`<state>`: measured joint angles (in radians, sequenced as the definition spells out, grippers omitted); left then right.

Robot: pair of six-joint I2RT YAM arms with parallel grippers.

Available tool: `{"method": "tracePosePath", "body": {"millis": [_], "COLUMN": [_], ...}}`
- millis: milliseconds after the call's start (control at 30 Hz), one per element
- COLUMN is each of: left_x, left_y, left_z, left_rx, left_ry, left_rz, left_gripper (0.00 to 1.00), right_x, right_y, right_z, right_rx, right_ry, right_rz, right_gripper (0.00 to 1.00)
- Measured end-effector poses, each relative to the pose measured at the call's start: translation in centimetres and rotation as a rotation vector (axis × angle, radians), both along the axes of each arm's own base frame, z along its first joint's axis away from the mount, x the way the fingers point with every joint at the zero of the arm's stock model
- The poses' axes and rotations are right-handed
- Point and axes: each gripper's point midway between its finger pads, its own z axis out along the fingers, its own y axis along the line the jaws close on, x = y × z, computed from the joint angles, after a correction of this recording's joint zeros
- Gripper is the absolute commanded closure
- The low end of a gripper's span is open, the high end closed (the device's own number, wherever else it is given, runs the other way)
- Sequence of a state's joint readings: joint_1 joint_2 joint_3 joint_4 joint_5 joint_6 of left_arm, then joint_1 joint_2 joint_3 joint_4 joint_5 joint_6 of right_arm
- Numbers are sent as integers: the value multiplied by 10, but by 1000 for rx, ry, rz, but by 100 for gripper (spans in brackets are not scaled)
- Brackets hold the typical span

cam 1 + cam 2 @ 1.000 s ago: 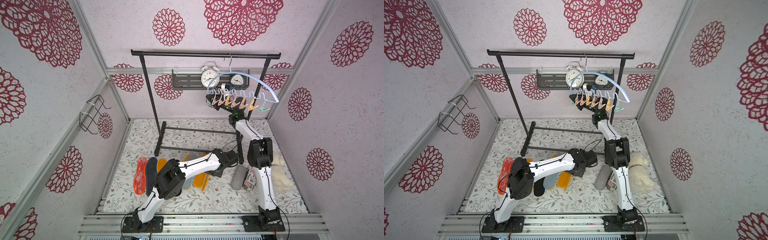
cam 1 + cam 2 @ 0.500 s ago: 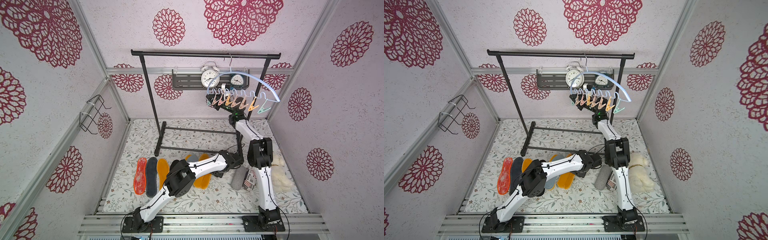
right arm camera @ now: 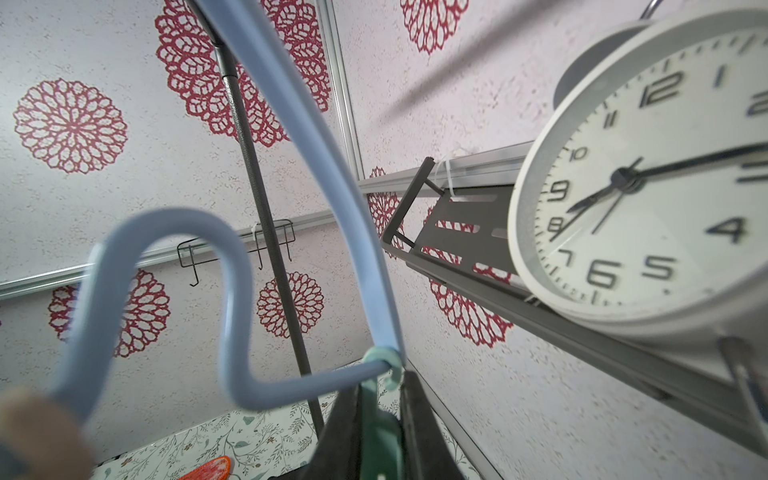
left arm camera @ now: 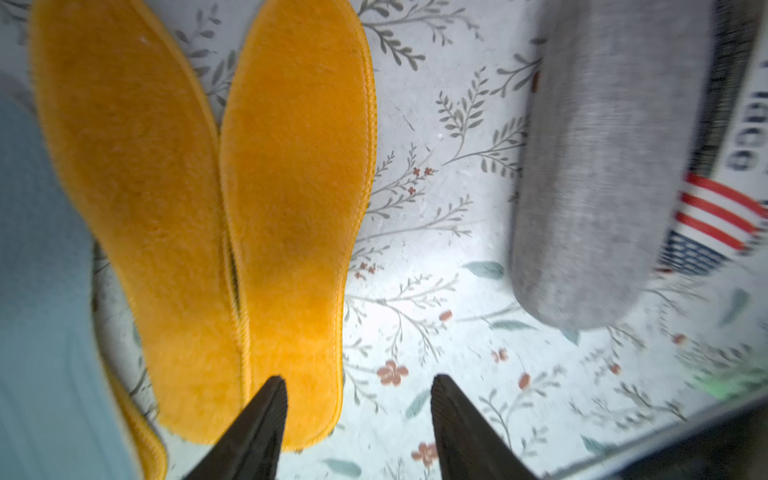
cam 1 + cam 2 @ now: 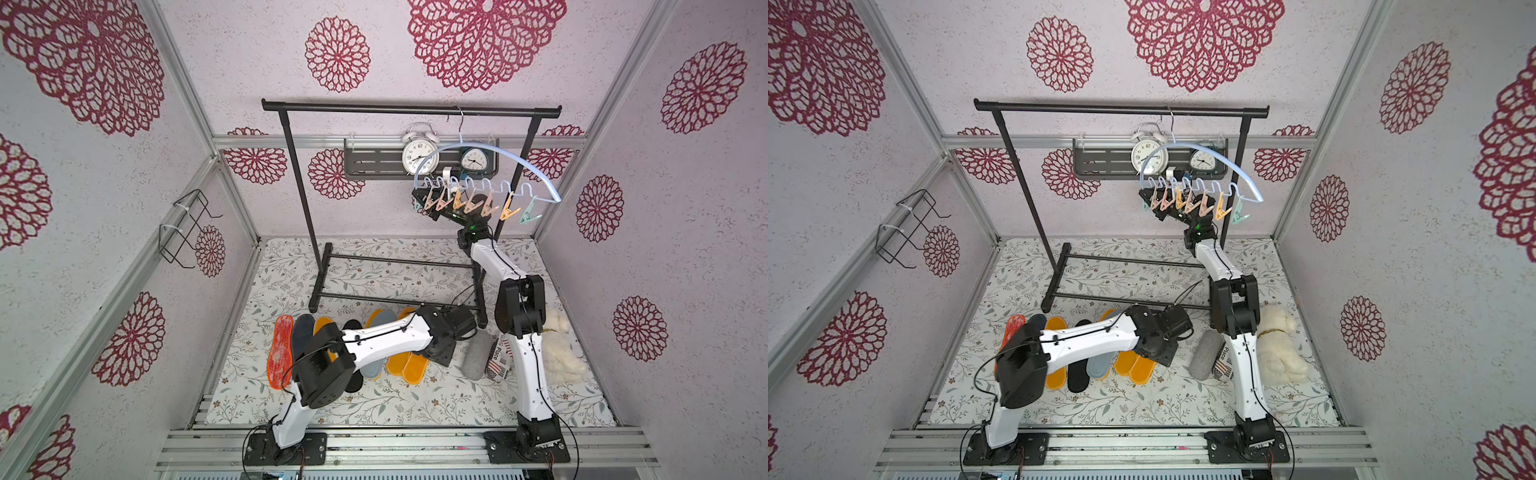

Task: Take the shoe insoles off the hanger
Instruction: Place the insole at the center of the board, then reset both arms

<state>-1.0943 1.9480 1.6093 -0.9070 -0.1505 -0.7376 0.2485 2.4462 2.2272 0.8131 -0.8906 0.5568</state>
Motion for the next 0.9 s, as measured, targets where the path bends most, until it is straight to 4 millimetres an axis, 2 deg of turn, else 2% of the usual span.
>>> {"method": "tracePosePath", "body": {"millis": [100,200,333,400,500,633,733,800,900], "left_x": [3,17,39,49,59,69,78,83,86], "left_y": [27,67,122,148,173,203,232,255,291], "left_z": [33,50,56,57,59,61,66,72,85], "left_rx": [-83,-130,-152,-153,-144,-127,-122,-122,-119], "left_ry": [-82,-151,-222,-247,-278,-332,-398,-458,-570], "left_rz": [47,138,278,344,405,457,514,561,635], "left_gripper": [40,40,38,37,37,36,35,31,30], "right_x": [7,12,12,8,-4,-38,-78,-107,-151], "right_y": [-1,-4,-11,-14,-19,-30,-45,-58,-78], "right_z": [-8,-33,-80,-100,-122,-135,-139,-142,-147], "right_rx": [-34,-73,-107,-120,-136,-161,-184,-201,-229], "right_ry": [28,93,199,242,290,326,332,344,345], "right_rz": [-39,-84,-130,-141,-157,-185,-231,-277,-346], "right_gripper": [70,58,47,46,46,48,49,51,49]}}
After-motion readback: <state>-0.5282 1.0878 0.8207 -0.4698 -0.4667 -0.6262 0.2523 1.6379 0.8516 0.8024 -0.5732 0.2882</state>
